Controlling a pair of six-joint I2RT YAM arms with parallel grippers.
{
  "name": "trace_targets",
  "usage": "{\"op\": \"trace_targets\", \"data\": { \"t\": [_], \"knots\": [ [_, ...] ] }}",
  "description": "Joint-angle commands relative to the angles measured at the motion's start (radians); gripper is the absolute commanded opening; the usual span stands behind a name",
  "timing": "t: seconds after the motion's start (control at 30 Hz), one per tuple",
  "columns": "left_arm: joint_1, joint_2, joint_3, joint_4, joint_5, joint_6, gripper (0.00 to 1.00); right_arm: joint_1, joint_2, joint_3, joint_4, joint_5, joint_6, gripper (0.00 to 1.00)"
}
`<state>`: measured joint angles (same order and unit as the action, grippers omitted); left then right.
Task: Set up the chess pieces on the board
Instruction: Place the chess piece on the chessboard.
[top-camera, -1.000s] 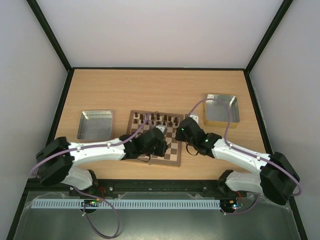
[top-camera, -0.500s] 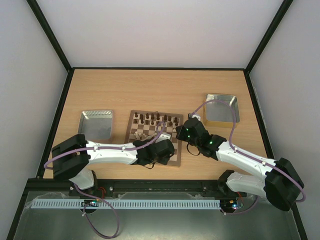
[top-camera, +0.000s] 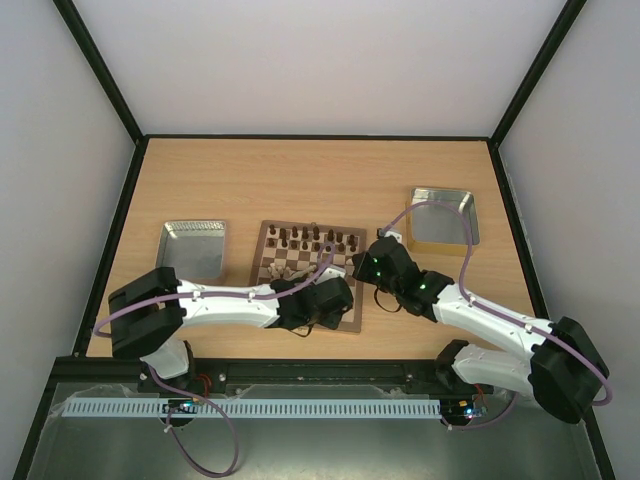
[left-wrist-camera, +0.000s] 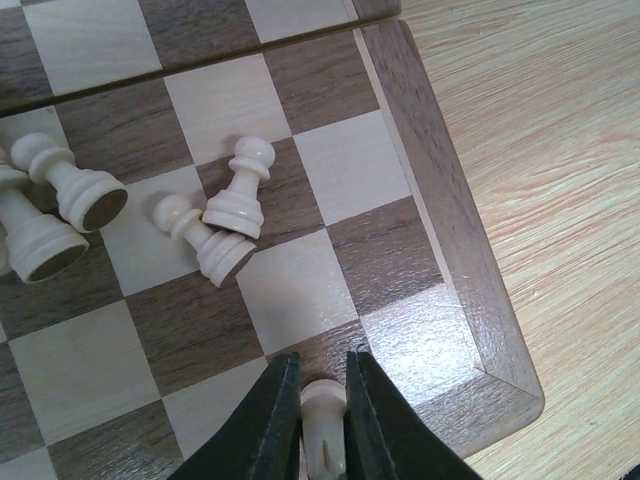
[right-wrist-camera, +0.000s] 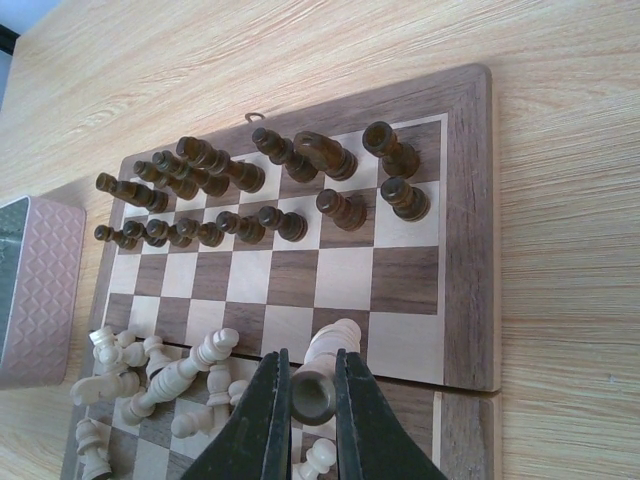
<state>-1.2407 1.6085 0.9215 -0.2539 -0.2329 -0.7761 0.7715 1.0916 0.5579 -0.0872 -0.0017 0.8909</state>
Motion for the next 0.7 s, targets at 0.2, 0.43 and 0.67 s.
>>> {"op": "trace_targets", "data": {
  "t": [0.2, 0.43, 0.67],
  "knots": [
    [0.001, -0.009, 0.041, -0.01, 0.016, 0.002, 0.27, -0.005, -0.032, -0.011, 0.013, 0.014, 0.011, 0.02],
    [0.062, -0.166, -0.004, 0.005, 0.029, -0.034, 0.29, -0.005, -0.055, -0.006, 0.027, -0.004, -0.01, 0.02],
    [0.335, -0.48, -0.172, 0.15, 0.232, -0.141, 0.49, -0.005, -0.084, 0.019, 0.138, -0.148, -0.112, 0.02]
  ]
}}
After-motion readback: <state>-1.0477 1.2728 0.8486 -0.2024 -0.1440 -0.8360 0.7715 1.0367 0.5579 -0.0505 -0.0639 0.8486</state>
